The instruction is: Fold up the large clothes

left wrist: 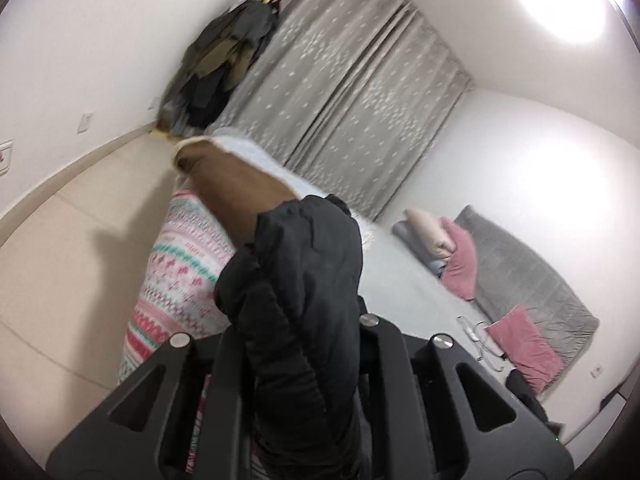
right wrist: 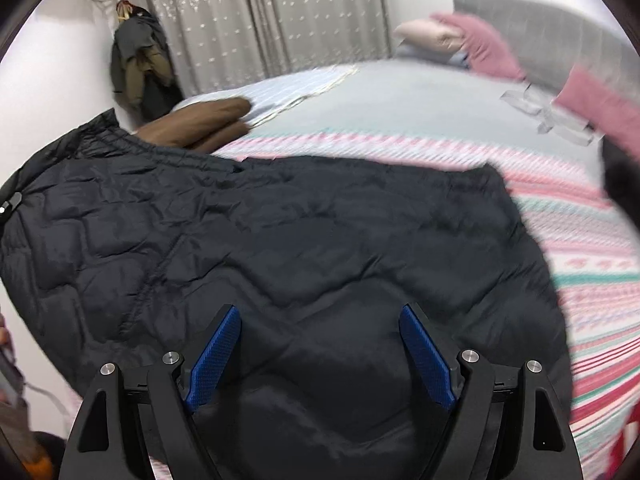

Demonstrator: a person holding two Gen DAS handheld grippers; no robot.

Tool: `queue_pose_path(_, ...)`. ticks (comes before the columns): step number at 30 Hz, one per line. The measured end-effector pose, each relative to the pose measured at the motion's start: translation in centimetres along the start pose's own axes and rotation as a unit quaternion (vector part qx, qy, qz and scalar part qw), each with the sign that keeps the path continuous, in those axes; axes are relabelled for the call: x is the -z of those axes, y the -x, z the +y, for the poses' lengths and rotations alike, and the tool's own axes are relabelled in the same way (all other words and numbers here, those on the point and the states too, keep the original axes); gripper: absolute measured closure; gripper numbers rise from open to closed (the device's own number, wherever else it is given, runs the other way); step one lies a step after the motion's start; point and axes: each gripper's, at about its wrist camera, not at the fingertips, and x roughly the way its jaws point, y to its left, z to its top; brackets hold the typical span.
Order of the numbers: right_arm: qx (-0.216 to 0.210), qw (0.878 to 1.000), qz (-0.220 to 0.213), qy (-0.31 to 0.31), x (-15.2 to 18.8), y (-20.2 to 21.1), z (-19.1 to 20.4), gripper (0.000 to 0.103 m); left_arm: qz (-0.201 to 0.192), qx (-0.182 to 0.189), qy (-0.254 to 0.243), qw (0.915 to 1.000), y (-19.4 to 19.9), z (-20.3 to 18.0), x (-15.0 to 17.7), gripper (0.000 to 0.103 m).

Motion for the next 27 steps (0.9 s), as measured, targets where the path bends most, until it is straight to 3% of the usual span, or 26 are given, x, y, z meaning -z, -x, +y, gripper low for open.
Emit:
queue_pose_path(3, -0.024, 1.000, 0.019, 0.007, 0.2, -1.2, 1.0, 0.019, -0.008, 0.028, -0.011, 0.9995, 0.9, -1.2, -0.6, 0.087)
queue_pose_path(7, -0.024, 0.998, 0.048, 0.034, 0.3, -3.3, 2.5, 0.019, -0.004, 0.090, -0.038, 0.9953, 1.4, -4.9, -0.7, 0.087)
queue_pose_path(12, -0.045, 0.997, 0.061, 0.025, 0.2, -4.1, 1.9, 0.018, 0.025, 0.182, -0.094, 0.9785, 1.4, -12.3, 0.9, 0.087)
queue_pose_path(15, -0.096, 0.993, 0.066, -0.026, -0.6, -4.0, -0.1, 0.018, 0.061, 0.226, -0.123, 0.9645, 0.7, -16.7, 3.2, 0.087)
queue_pose_path(19, -0.178, 0.975, 0.071, -0.113, -1.8, -2.9, -4.7, 0.018, 0.105, 0.263, -0.148, 0.9477, -0.8, -21.1, 6.6, 0.087)
queue_pose_path(23, -0.181, 0.963, 0.031, -0.196, -2.6, -0.8, -10.7, 0.018, 0.159, 0.280, -0.160, 0.9330, -2.9, -23.8, 10.3, 0.087)
queue_pose_path(27, -0.181, 0.934, -0.005, -0.308, -1.8, 0.8, -17.8, 0.018, 0.238, 0.291, -0.185, 0.9079, -5.3, -25.2, 14.9, 0.086)
